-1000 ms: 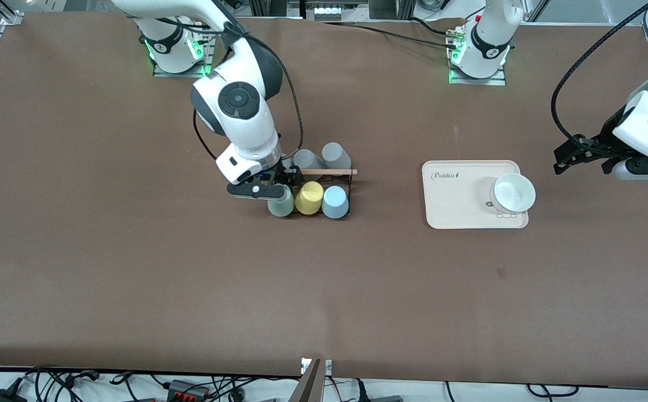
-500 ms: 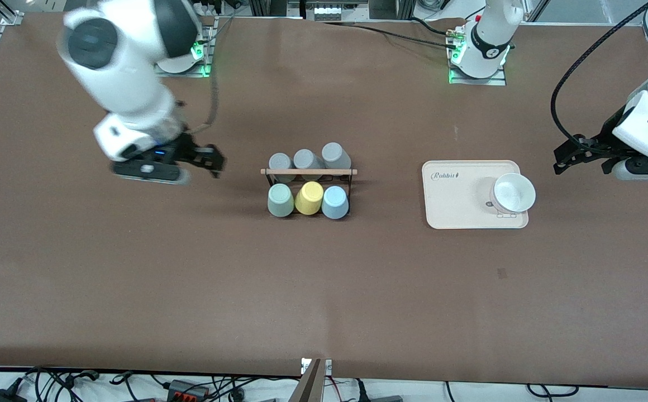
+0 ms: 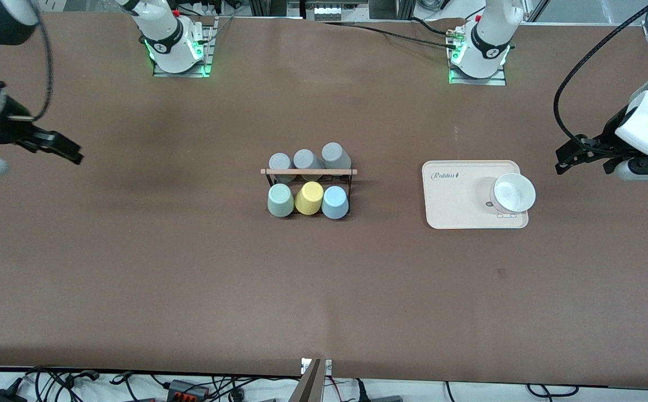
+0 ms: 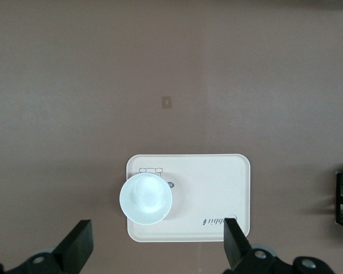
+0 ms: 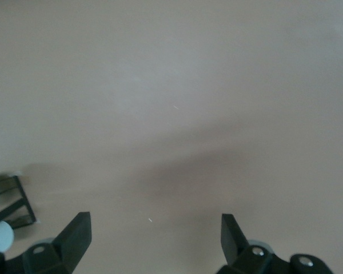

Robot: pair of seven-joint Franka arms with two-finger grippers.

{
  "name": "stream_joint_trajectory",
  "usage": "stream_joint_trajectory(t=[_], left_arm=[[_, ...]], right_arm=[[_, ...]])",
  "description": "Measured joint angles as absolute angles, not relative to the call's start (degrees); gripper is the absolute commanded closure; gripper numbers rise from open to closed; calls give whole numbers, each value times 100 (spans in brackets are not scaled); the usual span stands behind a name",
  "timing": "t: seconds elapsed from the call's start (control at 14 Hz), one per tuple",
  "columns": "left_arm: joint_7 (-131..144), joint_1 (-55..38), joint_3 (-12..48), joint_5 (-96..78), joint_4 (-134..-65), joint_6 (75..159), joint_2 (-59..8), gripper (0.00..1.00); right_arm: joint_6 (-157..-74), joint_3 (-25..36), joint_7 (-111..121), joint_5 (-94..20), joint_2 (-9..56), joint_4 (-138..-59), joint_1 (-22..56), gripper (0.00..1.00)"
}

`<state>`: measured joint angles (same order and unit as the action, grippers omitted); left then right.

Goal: Hang scattered cups on rack with three cups

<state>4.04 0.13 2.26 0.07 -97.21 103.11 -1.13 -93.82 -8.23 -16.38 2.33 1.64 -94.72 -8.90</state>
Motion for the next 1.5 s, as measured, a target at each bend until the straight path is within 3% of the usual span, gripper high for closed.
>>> stream_joint_trajectory(t=[0.21, 1.5], left_arm=[[404, 12, 231, 7, -9721, 10283, -111, 0], [404, 14, 233, 7, -9677, 10208, -94, 0]], right_arm=[[-8768, -770, -1542, 232, 270, -9030, -1041, 0], [-9085, -808, -560, 207, 405, -8963, -1260, 0]])
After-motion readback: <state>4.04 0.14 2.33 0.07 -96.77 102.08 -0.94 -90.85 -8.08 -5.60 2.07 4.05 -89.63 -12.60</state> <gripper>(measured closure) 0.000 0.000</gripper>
